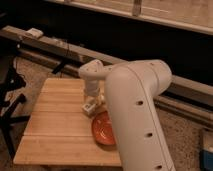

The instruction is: Place the bottle in the ceramic bowl

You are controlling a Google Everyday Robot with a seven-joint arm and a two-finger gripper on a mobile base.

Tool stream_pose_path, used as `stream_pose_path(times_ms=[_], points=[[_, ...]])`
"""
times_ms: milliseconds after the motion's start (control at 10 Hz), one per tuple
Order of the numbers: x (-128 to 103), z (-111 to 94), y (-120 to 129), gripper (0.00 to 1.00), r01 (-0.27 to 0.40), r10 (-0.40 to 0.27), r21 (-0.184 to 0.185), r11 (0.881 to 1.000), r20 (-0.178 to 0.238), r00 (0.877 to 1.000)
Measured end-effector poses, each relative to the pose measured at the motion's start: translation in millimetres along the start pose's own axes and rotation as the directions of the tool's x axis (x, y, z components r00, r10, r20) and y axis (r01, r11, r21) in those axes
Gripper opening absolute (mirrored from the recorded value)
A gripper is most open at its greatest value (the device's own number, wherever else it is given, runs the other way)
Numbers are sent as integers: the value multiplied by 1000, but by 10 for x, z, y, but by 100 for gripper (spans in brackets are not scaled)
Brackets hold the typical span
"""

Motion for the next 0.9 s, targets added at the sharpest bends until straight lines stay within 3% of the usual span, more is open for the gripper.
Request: stream_pose_path(times_ms=[400, 900], points=[[-44, 115, 51, 63, 1, -1, 24, 1000, -17, 1000], [85, 94, 12, 16, 9, -8, 18, 1000, -51, 999]])
